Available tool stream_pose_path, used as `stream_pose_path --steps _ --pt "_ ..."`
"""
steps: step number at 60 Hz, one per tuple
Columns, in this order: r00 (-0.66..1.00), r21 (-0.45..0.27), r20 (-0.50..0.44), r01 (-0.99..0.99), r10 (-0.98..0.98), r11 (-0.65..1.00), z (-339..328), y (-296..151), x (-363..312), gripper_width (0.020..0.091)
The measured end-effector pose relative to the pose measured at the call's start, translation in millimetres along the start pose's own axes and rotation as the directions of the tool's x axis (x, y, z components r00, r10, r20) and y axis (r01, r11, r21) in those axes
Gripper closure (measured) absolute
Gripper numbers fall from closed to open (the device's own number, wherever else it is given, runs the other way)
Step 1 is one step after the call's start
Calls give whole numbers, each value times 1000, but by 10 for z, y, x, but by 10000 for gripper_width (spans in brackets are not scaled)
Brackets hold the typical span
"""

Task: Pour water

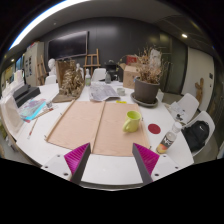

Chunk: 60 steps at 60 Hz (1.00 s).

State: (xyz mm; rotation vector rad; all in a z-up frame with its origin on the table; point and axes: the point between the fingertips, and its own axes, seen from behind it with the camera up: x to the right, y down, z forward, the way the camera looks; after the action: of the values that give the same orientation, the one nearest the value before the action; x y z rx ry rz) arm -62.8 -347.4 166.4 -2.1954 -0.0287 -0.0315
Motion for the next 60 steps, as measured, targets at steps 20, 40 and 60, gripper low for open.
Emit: stream_pose_path --steps 20,40,60 --pt "986 15 -161 -45 47 999 255 830 1570 246" --pt "965 195 -187 -148 185 970 1096 683 2428 245" --pt "965 252 -189 -130 181 959 1690 470 2704 673"
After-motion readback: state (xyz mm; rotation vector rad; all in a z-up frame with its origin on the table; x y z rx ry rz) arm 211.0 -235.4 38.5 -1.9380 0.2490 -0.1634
